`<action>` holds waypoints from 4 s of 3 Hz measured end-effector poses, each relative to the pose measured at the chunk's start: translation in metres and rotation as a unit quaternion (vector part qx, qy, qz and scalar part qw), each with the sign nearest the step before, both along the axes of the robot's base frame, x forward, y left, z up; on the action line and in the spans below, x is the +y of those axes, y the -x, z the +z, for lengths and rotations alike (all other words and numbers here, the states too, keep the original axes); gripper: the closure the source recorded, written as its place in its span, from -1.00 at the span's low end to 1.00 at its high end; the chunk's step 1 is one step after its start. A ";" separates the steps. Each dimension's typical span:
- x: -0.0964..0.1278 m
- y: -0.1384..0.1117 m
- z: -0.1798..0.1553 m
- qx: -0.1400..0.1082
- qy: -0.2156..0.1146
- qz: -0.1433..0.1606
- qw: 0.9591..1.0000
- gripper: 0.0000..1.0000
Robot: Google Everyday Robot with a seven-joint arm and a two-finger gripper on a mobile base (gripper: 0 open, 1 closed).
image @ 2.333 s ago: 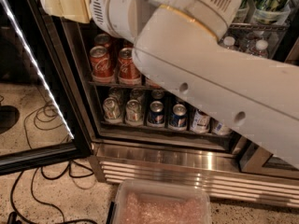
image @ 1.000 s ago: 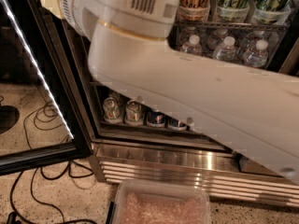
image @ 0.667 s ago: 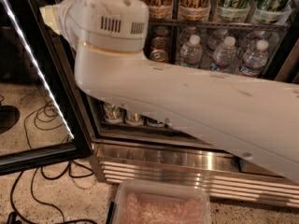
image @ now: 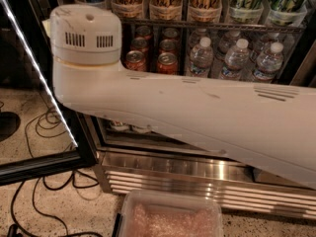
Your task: Pick redbull can from top shelf of fridge
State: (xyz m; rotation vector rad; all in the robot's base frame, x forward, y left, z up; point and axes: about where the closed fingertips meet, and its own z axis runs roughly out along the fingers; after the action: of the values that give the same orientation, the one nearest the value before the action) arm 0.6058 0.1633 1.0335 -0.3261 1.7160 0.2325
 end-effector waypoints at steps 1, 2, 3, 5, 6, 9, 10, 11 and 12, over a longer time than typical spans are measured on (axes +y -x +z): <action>-0.002 0.001 0.003 -0.009 0.019 -0.001 1.000 -0.58; -0.002 0.001 0.003 -0.009 0.019 -0.001 1.000 -0.62; 0.007 -0.005 0.008 -0.031 0.032 0.005 0.999 -0.60; 0.027 -0.032 0.026 -0.099 0.059 0.001 0.993 -0.52; 0.027 -0.037 0.032 -0.127 0.077 -0.020 0.989 -0.44; 0.018 -0.042 0.040 -0.136 0.083 -0.053 0.986 -0.42; 0.012 -0.043 0.039 -0.131 0.083 -0.071 0.985 -0.42; 0.007 -0.043 0.039 -0.129 0.082 -0.087 0.984 -0.22; 0.000 -0.040 0.040 -0.127 0.081 -0.093 0.984 -0.26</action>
Offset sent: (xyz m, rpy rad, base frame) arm -0.0007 -0.0021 0.0023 -0.0323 -0.0138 -0.0051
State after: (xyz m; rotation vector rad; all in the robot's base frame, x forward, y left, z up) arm 0.6459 0.1632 1.0730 -0.2990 1.5038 -0.0835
